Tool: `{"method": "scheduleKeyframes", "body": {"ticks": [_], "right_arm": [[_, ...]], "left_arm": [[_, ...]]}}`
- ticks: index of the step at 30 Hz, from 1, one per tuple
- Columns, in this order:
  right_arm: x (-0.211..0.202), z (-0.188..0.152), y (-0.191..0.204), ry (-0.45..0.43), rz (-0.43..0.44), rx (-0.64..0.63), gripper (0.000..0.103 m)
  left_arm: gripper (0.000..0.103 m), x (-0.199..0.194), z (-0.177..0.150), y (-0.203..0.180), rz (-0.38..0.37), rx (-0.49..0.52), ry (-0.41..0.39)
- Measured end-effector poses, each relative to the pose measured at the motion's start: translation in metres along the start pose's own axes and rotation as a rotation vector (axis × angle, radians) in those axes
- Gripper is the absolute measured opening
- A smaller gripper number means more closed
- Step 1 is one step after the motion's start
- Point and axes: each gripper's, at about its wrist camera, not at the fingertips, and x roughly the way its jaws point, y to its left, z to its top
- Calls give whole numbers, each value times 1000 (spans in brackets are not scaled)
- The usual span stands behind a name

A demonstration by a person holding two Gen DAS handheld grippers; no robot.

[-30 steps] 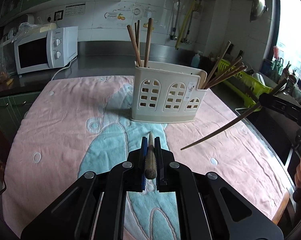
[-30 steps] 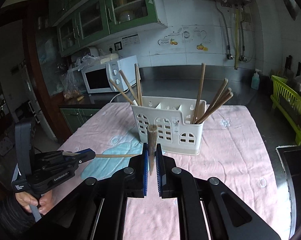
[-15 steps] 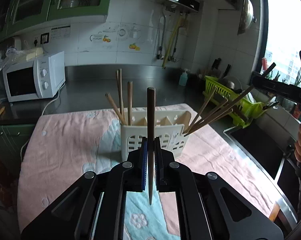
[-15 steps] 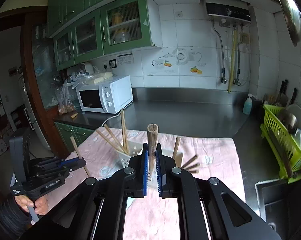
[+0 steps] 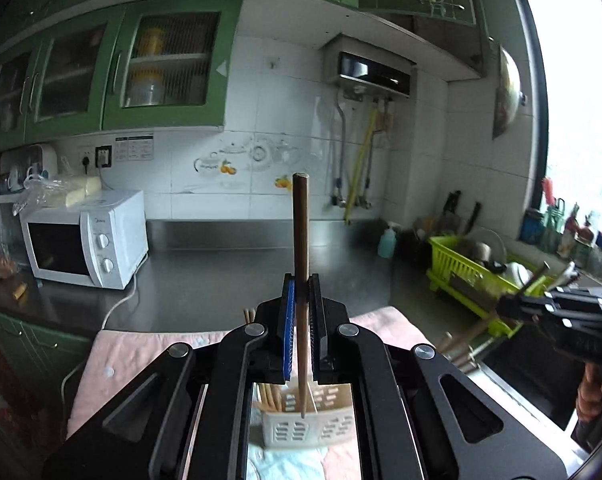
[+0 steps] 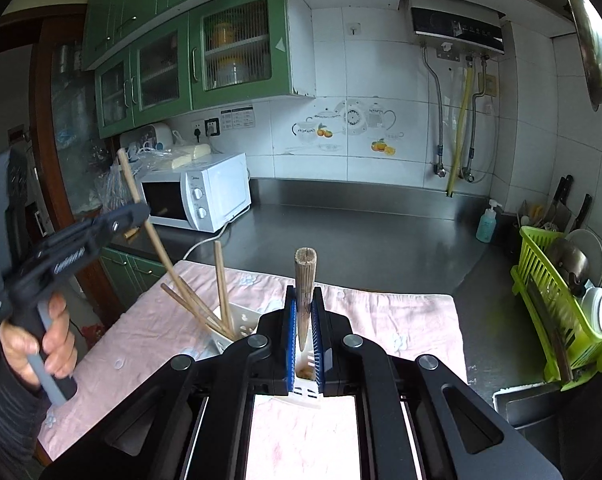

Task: Organize utensils
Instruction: 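Lift the chopstick in the left tool over the holder while the right tool carries its chopstick there, then open the left tool to drop its chopstick into the holder while the right tool releases its chopstick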

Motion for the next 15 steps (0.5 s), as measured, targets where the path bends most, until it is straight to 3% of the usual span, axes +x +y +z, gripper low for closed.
{"method": "scheduleKeyframes", "body": {"ticks": [7,15], "right_arm": [[17,-5,-7,29,6,4,7],[35,-13,-2,74,22,-13,7]], "left_arm": [[5,32,0,4,25,-20,12],[5,60,-17,12,33,-26,91]]}}
